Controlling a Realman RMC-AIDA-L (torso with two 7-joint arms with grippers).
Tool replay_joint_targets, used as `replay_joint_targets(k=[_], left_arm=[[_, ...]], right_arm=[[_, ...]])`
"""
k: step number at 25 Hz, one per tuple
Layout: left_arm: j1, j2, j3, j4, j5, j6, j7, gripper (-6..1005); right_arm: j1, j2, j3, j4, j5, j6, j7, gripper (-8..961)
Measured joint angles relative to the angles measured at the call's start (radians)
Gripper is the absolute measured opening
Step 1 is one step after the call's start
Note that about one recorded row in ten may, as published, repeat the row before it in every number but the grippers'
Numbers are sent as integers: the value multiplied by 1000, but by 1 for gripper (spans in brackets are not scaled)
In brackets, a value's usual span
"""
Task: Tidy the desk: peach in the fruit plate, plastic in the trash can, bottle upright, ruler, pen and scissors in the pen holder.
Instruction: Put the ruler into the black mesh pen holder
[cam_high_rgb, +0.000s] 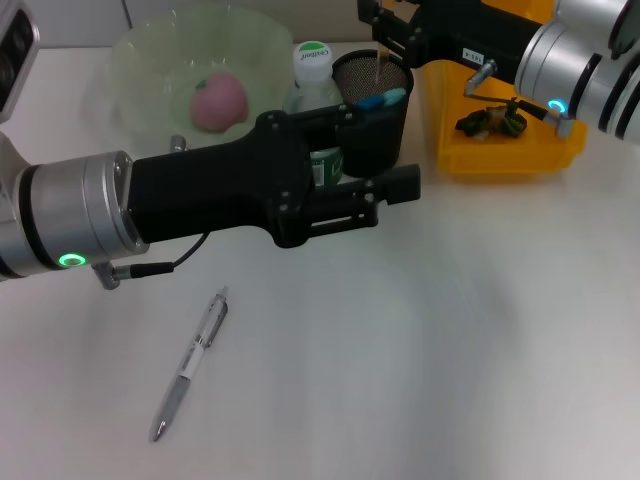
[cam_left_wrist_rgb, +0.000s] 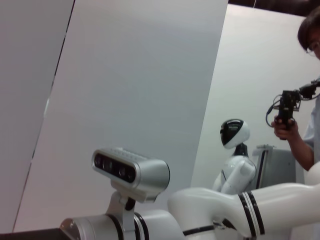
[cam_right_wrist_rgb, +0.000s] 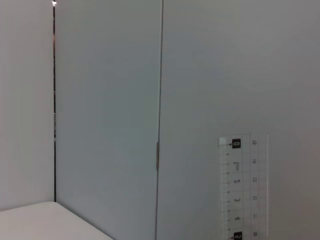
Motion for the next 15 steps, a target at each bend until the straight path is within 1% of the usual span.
replay_joint_targets(k=[9,13,15], left_arm=[[-1,0,-1,0,12,0,-1,629],[-1,-1,-2,0,13,0,-2,629],[-1,-1,-4,0,13,0,-3,628]], right_arm=[[12,0,0,19,0,35,-13,376],[16,1,0,25,0,30,-13,376],[16,1,0,25,0,28,-13,392]])
